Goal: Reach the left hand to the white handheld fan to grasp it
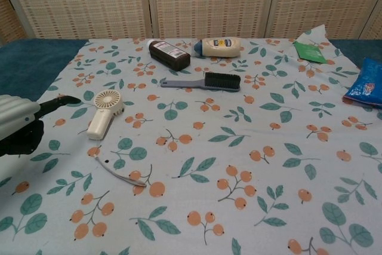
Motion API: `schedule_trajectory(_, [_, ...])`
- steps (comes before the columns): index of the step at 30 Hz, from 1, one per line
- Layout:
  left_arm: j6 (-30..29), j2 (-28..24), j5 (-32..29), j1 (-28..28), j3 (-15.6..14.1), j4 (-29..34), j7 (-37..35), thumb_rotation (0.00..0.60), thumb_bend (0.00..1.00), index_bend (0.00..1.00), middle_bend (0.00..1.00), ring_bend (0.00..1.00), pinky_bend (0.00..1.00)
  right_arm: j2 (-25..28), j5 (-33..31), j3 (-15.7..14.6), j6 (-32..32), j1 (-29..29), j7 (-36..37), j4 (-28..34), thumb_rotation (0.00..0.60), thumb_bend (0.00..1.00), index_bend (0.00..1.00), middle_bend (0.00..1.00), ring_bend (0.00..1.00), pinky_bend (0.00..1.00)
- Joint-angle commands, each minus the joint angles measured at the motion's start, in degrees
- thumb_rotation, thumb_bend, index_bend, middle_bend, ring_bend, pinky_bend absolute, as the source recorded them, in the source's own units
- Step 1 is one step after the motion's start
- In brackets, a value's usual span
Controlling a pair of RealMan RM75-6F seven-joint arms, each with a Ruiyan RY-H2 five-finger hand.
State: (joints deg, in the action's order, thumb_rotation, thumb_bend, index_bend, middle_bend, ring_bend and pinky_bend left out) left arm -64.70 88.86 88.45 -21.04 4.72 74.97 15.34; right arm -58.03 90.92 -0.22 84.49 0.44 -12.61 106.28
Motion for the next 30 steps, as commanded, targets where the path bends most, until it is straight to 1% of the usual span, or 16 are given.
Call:
schedule_trajectory(1, [1.30,1.98,-0.63,-1.73,0.42,-2.37,-0.19,0.600,1.00,0.00,0.95,0.82,1.00,-0.45,-0.67,0.28,-0.30,0.20,-0.61,-0.24,0.600,0.21,0.00,0.00,0.00,0.00])
schedule_trajectory(5, [1.68,3.78,-0.65,-3.04,0.15,-4.95,-0.54,0.600,1.00,0.00,0.95,0.82,1.00,-0.84,-1.31,0.54,-0.43,0.39,-1.17,-0.42,0.600,0.21,0.00,0.00,0.00,0.00])
schedule_trajectory(11, [0.53,4.85,-0.03,-3.69,-0.74,-6.62,-0.90,0.600,1.00,0.00,0.96,0.82,1.00,-1.06,-1.91,0.58,-0.75,0.59,-1.46,-0.59,0.600,0.21,0.00,0.00,0.00,0.00])
schedule_trajectory(16, [1.42,5.55,-0.77,-4.52,-1.03,-7.62,-0.97,0.600,1.00,0.00,0.96,0.82,1.00,-1.06,-2.06,0.54,-0.79,0.68,-1.46,-0.53,0.600,0.21,0.00,0.00,0.00,0.00])
schedule_trajectory(23, [3.26,7.66,-2.15,-6.20,-0.94,-10.71,-1.09,0.600,1.00,0.00,0.96,0.82,1.00,-0.90,-2.37,0.66,-0.61,0.74,-1.32,-0.45,0.600,0.21,0.00,0.00,0.00,0.00])
schedule_trajectory(30, [3.41,8.19,-3.04,-6.61,-1.27,-12.02,-1.22,0.600,1.00,0.00,0.97,0.82,1.00,-0.68,-2.72,0.65,-0.57,0.74,-1.28,-0.37,0.600,0.21,0.00,0.00,0.00,0.00])
